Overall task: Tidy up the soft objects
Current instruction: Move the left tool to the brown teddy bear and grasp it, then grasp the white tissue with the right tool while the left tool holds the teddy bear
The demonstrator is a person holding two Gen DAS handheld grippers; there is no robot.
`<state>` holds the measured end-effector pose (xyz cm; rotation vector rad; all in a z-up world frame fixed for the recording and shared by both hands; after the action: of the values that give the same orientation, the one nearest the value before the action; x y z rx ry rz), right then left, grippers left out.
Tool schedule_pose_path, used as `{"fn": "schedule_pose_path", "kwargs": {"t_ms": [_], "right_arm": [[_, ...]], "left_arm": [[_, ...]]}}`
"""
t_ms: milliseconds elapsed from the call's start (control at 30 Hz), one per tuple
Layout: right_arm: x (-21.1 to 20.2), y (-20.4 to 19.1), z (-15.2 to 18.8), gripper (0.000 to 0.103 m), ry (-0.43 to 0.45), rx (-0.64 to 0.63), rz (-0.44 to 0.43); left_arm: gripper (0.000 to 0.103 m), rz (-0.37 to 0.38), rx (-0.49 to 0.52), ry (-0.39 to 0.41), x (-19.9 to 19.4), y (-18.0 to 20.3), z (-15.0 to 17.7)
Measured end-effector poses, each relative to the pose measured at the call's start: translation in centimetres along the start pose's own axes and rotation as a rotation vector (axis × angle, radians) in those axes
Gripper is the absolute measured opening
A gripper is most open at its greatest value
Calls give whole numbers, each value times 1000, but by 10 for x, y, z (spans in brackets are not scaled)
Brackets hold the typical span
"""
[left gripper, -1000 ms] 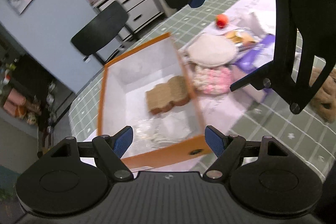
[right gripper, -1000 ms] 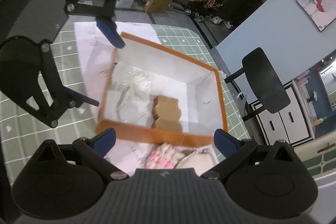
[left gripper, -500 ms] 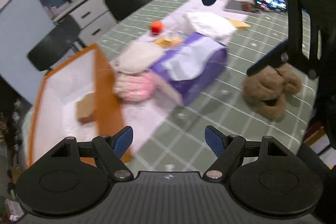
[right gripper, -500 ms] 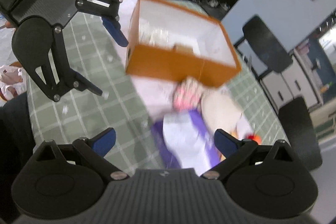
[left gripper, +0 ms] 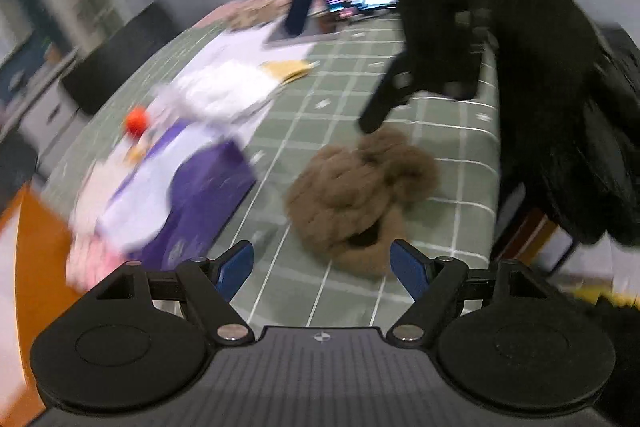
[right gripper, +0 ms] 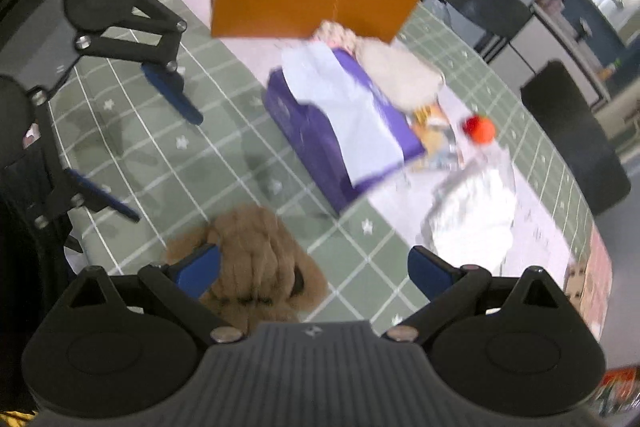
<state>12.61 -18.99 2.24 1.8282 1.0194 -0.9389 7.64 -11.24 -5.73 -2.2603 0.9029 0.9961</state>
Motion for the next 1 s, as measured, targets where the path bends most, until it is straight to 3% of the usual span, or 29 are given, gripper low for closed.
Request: {"fn": "schedule_pose_path", "kwargs": {"t_ms": [233, 433, 633, 700, 800, 1000], "right_arm": [[5, 6, 39, 98, -15, 61, -9], [6, 9, 71, 98, -36, 111, -16], [10, 8, 86, 98, -46, 132, -35], [10, 10, 89, 98, -45, 135, -38], [15, 17, 91, 98, -41, 148, -31], [38, 59, 90, 98, -37, 301, 37]], "left_arm": [[91, 33, 330, 31, 27, 35, -27], [91, 89, 468, -53, 63, 35, -38], [92, 165, 438, -185, 100, 27, -35], [98, 181, 408, -198, 106, 25, -33], [99, 201, 329, -224, 111, 17, -34], [76, 215, 181, -195, 99, 4, -24]]}}
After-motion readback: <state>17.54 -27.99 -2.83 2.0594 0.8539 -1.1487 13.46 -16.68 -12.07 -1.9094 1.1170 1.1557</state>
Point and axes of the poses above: each gripper's, at about its wrist camera, not at the fingertips, and x roughly the way its jaws point, y to its right, z to its underside, the point moved 6 cm from there along x, roughly the way its jaws point, and after that the axes turned 9 degrees about -x, right-handed, at the moved point
